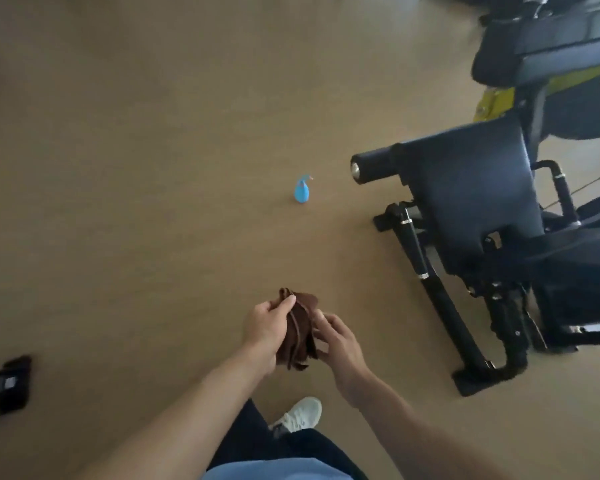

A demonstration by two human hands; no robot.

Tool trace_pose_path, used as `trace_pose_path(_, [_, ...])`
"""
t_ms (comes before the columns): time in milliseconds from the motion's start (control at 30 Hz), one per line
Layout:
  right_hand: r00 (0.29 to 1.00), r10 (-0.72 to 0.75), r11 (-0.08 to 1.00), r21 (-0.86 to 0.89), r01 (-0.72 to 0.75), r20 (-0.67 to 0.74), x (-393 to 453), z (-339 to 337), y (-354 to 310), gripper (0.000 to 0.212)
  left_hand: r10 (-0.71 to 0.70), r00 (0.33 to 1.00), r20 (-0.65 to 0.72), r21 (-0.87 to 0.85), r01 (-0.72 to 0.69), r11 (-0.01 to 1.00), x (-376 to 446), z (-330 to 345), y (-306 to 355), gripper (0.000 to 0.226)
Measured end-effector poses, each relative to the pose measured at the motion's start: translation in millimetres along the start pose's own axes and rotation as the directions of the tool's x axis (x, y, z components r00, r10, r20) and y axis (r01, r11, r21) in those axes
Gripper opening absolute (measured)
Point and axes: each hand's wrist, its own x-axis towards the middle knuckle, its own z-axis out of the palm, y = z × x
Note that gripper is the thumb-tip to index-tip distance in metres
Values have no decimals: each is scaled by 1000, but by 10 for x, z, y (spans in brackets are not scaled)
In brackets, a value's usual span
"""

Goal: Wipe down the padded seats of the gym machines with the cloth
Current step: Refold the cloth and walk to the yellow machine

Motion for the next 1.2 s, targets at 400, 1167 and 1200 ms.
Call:
trace_pose_path(400, [951, 73, 734, -662, 152, 299, -410, 1869, 858, 38, -288, 902, -321, -576, 55, 816, -173, -2122, -1269, 17])
trace_pose_path(1167, [519, 367, 360, -633, 686, 772, -3402, 4948, 3711, 27, -430, 741, -516, -839, -334, 430, -2290, -5791, -4416, 30])
trace_pose_path(1200, [509, 389, 374, -637, 674, 768, -3496, 5086, 3816, 27, -447, 702, -554, -818, -359, 450, -2343, -5915, -4499, 23])
